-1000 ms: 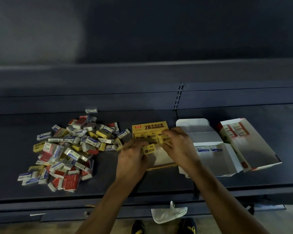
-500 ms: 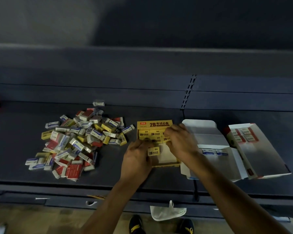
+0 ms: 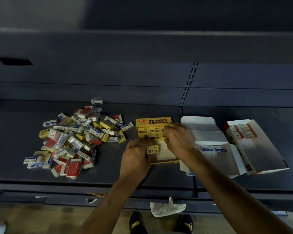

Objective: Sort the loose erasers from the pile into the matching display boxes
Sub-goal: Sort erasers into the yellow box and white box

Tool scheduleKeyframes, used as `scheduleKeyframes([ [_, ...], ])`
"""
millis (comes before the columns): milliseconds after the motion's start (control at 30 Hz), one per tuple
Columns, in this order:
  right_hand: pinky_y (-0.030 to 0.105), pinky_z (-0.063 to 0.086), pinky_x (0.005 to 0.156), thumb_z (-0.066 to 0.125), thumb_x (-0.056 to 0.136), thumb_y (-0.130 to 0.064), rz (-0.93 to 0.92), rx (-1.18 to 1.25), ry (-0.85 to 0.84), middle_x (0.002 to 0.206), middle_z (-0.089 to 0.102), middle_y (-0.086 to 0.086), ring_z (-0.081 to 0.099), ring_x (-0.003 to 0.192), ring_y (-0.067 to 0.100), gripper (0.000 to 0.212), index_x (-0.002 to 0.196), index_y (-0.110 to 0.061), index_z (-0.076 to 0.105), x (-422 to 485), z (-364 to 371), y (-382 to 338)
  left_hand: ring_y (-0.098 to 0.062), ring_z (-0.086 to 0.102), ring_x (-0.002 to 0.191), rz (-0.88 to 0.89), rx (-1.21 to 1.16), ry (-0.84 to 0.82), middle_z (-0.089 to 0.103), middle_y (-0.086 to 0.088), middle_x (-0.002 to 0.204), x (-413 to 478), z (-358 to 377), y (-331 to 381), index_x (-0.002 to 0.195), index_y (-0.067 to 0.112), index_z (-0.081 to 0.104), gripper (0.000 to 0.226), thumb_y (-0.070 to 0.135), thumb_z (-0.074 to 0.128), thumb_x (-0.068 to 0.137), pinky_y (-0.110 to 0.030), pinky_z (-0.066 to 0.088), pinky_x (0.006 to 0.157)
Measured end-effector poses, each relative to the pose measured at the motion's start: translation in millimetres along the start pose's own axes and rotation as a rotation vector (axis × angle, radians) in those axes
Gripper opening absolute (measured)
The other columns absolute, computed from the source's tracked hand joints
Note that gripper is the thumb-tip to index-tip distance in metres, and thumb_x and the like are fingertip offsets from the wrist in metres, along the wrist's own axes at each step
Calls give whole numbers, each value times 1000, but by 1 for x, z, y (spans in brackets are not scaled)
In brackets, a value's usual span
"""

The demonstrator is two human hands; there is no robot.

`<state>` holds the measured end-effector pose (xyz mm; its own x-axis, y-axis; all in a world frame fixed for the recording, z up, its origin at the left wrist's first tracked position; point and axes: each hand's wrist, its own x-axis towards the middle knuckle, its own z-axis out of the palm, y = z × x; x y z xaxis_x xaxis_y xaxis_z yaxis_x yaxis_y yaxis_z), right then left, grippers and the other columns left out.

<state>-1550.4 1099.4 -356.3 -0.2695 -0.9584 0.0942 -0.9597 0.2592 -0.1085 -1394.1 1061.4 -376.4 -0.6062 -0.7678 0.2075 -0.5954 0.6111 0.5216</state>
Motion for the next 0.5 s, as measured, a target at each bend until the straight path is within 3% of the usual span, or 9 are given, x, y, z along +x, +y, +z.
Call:
scheduleKeyframes([
  [100, 27, 49, 64, 70, 74, -3, 17, -21, -15, 83, 67, 4, 62, 74, 20, 10, 78, -12, 69, -1, -1, -1, -26, 62, 85, 3, -5, 8, 66, -4, 94, -1, 0, 0, 96, 18, 70, 43, -7, 70, 60, -25, 47, 66],
  [267, 26, 45, 77, 50, 83, 2, -29, -35, -65, 107, 62, 1, 57, 96, 20, 32, 104, -14, 67, -7, -12, -2, -26, 62, 85, 6, -17, 16, 67, -5, 93, -1, -1, 2, 96, 16, 70, 40, -5, 72, 63, -23, 44, 67],
  [500, 35, 36, 99, 57, 78, -3, 16, 223, -91, 128, 51, -3, 41, 122, 22, 52, 126, -22, 54, -23, -8, -22, -25, 63, 83, 28, -74, 30, 66, -6, 93, -1, -5, -4, 98, 14, 69, 36, -4, 69, 67, -28, 49, 67],
])
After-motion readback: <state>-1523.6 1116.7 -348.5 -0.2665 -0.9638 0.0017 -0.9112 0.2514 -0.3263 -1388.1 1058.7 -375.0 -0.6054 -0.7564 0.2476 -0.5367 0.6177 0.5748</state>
